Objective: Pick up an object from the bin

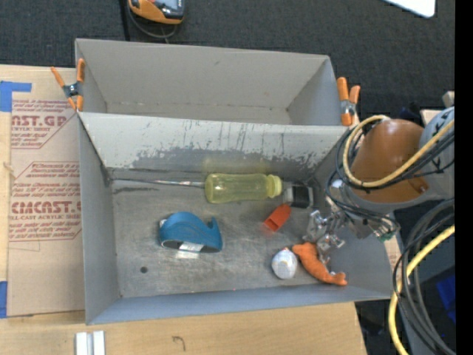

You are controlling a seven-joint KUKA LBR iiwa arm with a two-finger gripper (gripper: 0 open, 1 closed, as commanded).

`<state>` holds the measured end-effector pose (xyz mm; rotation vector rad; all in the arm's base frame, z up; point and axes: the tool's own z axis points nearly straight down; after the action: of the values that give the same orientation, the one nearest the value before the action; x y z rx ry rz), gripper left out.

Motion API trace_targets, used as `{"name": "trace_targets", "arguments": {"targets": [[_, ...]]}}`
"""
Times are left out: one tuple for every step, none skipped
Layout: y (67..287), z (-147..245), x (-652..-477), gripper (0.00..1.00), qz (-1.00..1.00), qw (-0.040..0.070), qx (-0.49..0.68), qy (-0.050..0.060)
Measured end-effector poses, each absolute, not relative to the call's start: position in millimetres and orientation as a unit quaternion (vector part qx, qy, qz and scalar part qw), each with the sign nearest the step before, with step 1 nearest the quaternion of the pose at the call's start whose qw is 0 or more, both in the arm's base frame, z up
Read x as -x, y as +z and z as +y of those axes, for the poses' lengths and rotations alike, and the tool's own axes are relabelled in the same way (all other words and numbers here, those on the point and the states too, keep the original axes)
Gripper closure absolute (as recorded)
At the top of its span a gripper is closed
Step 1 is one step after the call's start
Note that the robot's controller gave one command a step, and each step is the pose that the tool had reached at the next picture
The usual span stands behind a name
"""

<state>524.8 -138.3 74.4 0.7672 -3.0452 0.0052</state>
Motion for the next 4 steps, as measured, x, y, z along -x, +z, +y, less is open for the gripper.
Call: {"name": "trace_targets", "arguments": {"targets": [[74,-138,-524.8,1.0,-0.97,0.001,-0.244,0.002],[118,-135,-526.0,1.0,-0.969,0.002,-0.248,-0.002],[179,-139,-527.8,1.0,-0.969,0.001,-0.247,-0.001],[177,-135,-532.7,1.0,-0.968,-0.009,-0.252,0.004]]}}
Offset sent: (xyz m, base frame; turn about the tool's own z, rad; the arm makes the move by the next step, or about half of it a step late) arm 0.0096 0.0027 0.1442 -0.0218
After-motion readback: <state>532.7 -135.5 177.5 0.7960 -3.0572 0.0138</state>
